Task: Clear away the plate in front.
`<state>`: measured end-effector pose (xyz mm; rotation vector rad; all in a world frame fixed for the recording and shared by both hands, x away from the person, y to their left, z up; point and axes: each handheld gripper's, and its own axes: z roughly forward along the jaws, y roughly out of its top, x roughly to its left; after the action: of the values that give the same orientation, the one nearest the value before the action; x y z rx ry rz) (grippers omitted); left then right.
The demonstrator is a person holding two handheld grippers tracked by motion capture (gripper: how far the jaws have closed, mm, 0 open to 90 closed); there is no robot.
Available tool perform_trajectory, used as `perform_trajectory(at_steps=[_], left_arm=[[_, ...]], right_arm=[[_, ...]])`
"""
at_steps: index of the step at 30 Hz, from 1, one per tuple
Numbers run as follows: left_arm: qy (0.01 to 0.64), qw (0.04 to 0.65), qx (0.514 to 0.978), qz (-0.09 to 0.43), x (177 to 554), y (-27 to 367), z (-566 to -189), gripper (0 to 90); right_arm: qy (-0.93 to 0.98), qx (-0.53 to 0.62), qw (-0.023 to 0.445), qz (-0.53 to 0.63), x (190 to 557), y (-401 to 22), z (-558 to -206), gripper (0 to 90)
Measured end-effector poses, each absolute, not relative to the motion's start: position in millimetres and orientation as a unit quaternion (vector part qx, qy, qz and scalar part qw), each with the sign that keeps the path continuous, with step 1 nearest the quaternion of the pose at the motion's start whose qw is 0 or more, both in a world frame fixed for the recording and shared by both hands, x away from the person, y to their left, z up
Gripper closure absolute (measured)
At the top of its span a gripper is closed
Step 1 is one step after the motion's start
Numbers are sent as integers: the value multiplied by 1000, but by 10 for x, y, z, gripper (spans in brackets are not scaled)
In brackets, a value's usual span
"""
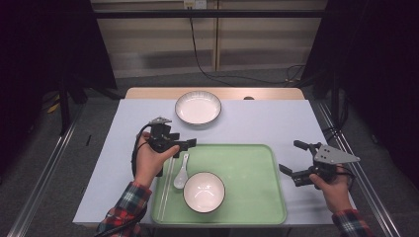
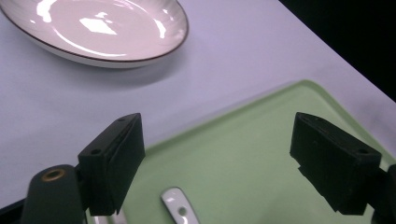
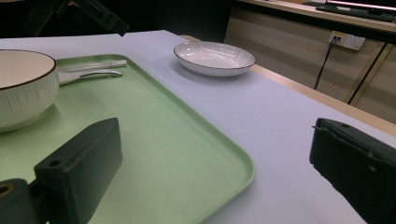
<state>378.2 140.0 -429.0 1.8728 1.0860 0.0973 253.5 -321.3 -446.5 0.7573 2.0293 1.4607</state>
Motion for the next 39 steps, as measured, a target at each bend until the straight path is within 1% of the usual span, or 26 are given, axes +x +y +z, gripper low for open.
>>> perform_trajectory(at_steps=[15,25,39], left_arm=[[493,460,734,82,4278,1483,-4338,120],[526,441,721,97,4604,1520,-4479,118],[563,421,702,110,4987,1495,-4640,128]], right_arm=[[749,280,259,542,2537,-3218,-4463,17],[747,280,264,542,2540,-3226,-4467,17],[745,281,261,546,2542,-3255,-4464,17]])
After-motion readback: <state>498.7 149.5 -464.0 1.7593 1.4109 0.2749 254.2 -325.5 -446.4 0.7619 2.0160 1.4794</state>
